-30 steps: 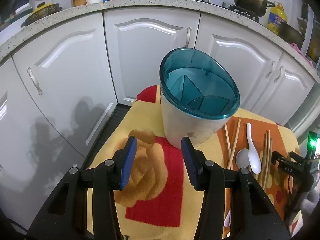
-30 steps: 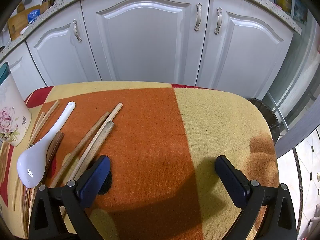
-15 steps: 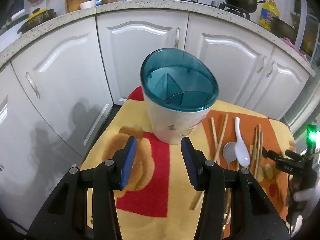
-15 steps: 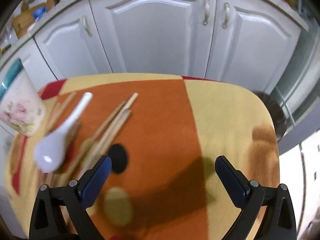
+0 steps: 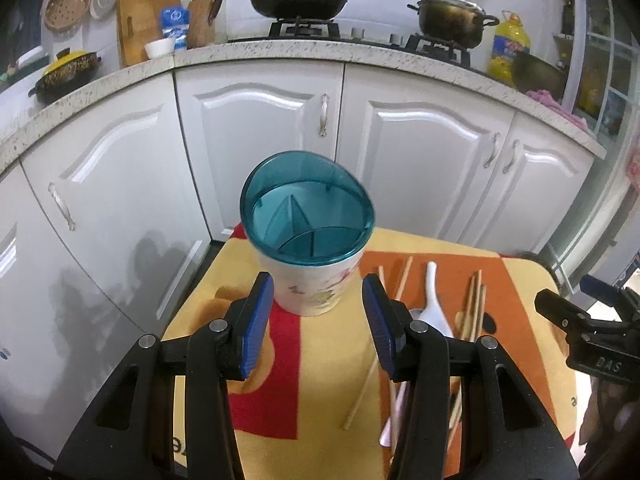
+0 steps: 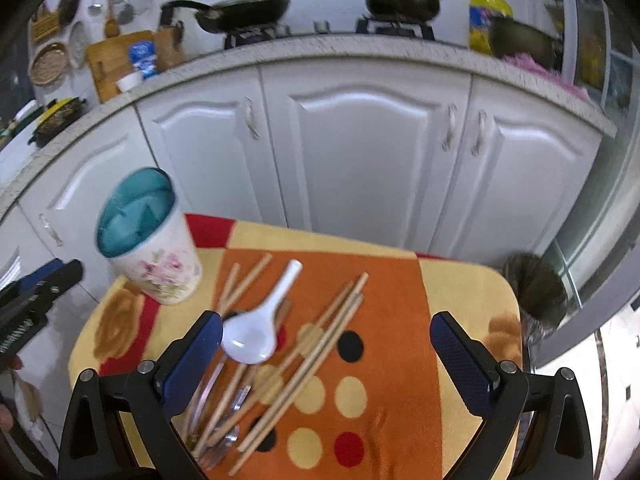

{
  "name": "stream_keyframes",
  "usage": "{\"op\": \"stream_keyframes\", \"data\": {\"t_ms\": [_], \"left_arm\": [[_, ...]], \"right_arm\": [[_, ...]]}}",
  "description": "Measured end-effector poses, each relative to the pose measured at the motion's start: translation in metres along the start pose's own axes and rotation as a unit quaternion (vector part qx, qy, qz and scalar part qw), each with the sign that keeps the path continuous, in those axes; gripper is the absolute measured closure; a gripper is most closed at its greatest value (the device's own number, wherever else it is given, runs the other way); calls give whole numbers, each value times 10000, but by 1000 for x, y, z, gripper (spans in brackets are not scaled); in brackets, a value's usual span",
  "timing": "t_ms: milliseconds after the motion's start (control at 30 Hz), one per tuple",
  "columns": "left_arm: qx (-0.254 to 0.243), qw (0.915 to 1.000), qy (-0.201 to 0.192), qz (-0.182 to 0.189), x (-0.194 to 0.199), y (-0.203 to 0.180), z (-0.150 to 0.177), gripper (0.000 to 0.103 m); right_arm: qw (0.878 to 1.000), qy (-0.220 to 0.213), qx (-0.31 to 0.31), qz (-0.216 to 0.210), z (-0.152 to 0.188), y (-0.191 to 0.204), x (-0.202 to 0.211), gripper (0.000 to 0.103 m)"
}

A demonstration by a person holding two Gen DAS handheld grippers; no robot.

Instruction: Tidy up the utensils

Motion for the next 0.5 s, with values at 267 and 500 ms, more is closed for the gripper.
{"op": "stream_keyframes", "data": {"t_ms": [267,500], "left_arm": [[-61,9999,-139,60,14,-9,2,57],[-146,9997,-143,116,18,-17,3,57]], "right_arm": [[9997,-208,130,-72,-1,15,24,0],[9995,-261,191,49,-1,23,33,0]]}}
Point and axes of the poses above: each gripper's, at about its wrist camera, not at the fingertips, and x roughly against the way its jaws point, y to its left, z to its underside, the point moved 2 cm from there along -x, roughly the way its jaws point, and after that the axes turned 13 degrees about y, right-handed, at the moved point
